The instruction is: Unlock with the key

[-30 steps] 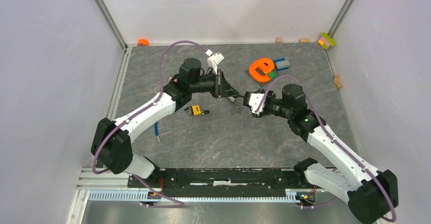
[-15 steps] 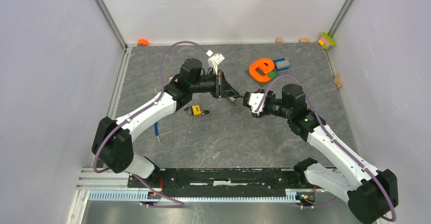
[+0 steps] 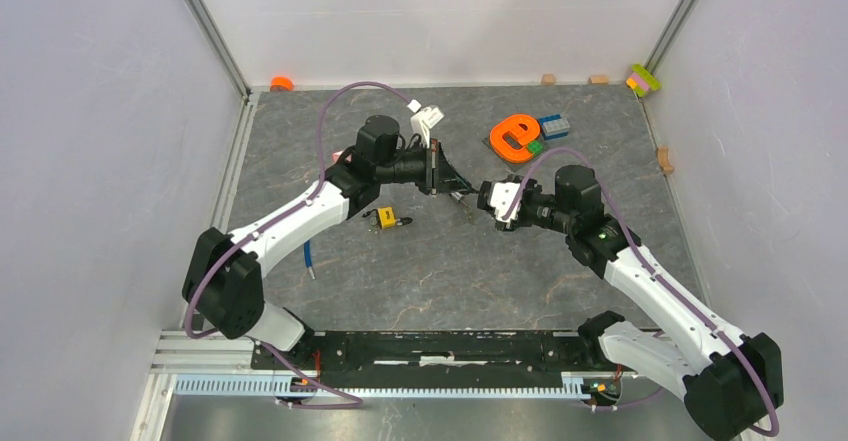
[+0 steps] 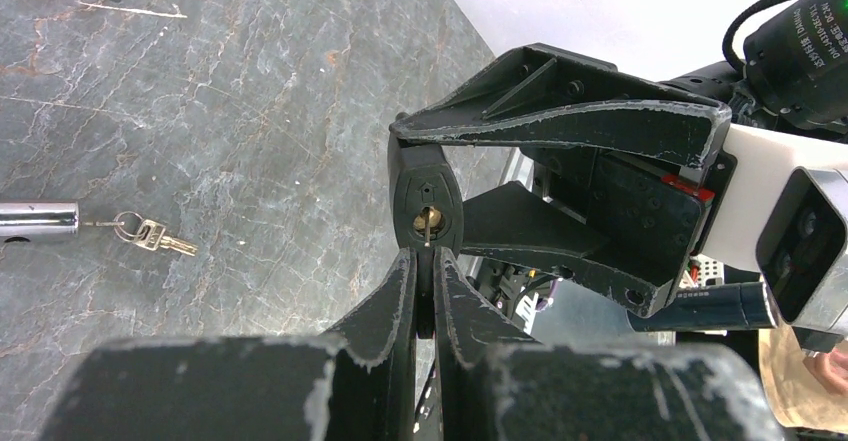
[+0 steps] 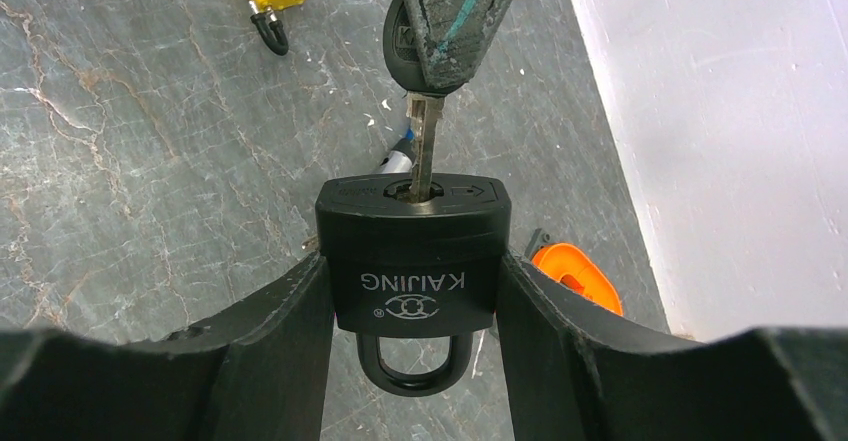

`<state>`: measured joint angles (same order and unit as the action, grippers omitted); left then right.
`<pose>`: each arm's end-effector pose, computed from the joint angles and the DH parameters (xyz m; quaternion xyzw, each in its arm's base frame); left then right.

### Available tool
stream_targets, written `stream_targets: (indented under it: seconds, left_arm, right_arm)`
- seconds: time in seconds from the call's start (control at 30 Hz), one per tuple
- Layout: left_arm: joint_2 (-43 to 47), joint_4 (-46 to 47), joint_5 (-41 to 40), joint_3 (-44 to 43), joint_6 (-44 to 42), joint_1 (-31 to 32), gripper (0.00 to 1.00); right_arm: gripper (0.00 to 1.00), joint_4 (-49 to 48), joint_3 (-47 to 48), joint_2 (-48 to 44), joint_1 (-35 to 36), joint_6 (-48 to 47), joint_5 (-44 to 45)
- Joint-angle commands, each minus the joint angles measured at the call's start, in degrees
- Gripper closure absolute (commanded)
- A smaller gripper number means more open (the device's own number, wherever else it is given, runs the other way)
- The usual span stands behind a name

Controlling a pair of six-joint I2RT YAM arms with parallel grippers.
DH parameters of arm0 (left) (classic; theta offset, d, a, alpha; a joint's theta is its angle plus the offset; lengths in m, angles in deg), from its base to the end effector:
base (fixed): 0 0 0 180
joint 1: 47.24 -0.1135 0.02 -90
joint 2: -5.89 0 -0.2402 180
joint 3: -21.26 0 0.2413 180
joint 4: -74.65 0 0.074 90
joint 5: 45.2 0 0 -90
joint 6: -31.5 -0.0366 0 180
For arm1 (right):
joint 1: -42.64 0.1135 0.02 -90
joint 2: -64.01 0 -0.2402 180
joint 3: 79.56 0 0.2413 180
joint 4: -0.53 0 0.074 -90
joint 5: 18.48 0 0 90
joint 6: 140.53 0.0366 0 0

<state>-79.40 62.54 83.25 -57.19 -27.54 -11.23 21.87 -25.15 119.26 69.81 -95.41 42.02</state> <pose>0.2592 -0.2165 0.2908 0.2250 0.7593 -0.5262 0.3097 0.1896 0.1176 0.2674 -0.5869 0.5655 0.1257 0.5656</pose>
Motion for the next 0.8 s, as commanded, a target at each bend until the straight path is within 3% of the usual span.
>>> stream_targets:
  seconds: [0.0, 0.77]
  left_arm:
    - [-0.9, 0.7, -0.3, -1.0, -2.1, 0.4, 0.98]
    - [-3.2, -5.6, -9.9, -4.3, -6.2, 5.2, 0.98]
  right_arm:
    - [1.00, -7.1, 4.1, -0.5, -0.4, 0.3, -1.6]
    - [1.00, -7.9, 4.9, 3.1, -0.4, 5.1, 0.8]
